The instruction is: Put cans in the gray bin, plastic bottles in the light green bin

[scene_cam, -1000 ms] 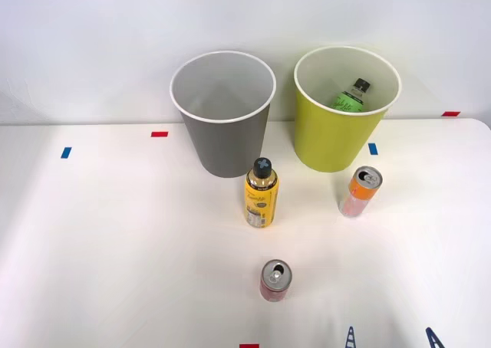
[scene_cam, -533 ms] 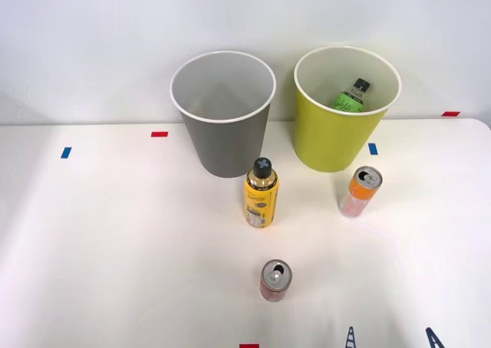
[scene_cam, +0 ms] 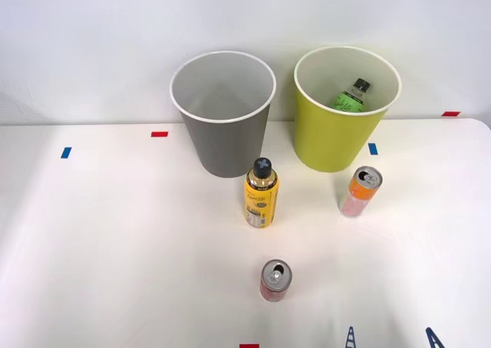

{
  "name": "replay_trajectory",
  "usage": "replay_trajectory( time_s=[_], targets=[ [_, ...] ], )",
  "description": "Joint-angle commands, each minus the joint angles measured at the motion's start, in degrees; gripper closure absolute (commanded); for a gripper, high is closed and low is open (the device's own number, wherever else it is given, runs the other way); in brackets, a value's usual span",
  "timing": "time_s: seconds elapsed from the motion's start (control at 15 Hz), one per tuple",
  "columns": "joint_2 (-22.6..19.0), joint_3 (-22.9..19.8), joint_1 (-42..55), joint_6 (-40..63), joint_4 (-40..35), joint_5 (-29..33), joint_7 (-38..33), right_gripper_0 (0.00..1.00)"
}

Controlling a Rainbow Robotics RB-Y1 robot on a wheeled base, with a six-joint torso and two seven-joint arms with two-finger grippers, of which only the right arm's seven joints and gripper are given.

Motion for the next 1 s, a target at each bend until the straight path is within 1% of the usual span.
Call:
replay_trajectory(
  time_s=[0.07,1.0],
  targets=[
    [0.0,0.0,0.0,0.0,0.0,0.0,0.0,0.0],
    [0.0,0.0,0.0,0.0,0.0,0.0,0.0,0.0]
  ],
)
